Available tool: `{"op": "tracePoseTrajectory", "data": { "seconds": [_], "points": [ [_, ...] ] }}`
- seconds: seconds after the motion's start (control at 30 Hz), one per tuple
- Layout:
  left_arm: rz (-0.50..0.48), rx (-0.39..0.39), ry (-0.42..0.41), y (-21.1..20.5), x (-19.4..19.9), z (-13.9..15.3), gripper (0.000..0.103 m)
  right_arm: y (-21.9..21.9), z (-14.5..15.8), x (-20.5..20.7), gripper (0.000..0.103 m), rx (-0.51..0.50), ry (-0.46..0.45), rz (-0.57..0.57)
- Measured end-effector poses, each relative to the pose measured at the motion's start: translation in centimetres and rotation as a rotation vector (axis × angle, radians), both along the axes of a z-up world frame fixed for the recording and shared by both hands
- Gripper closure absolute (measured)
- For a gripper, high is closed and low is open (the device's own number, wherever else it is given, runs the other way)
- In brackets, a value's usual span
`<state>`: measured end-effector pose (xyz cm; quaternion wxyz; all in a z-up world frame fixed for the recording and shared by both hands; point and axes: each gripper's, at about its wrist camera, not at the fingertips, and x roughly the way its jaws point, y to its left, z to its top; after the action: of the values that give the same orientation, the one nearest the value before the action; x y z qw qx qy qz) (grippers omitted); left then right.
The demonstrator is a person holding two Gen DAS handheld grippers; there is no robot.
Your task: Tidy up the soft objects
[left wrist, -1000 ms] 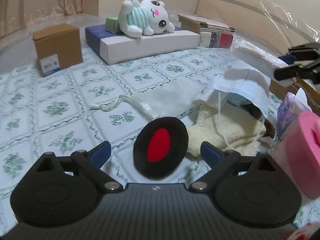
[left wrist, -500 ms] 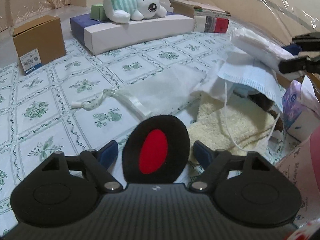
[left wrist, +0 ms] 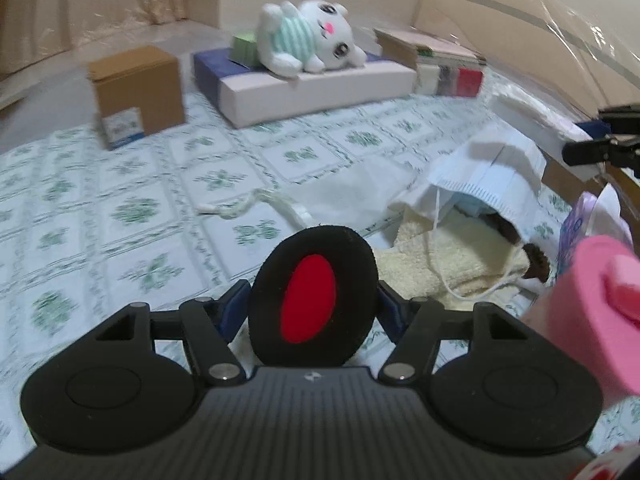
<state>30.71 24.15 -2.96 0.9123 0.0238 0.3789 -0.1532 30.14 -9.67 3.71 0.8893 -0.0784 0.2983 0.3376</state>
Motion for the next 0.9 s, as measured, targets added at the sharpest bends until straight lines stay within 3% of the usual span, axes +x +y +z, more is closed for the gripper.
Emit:
{"op": "tracePoseTrajectory", "data": {
  "seconds": [0.47,0.7,0.9],
  "points": [
    [0.269,0.055,-0.029,-1.1,-13.6,5.3,0.04,-5.1,2.7,-7.4,0.064,0.067,0.009,-0.11],
    [0.309,0.05,-0.067,-4.5,-20.3,7.3,0.04,-7.9,2.9,-11.5,0.064,0.083,0.014,-0.155],
    [0.308,-0.014,-0.075,-8.9,-23.9,8.3,0.04,-10.5,2.3,-14.8,0.064,0.11,0.059,-0.218]
  ]
}}
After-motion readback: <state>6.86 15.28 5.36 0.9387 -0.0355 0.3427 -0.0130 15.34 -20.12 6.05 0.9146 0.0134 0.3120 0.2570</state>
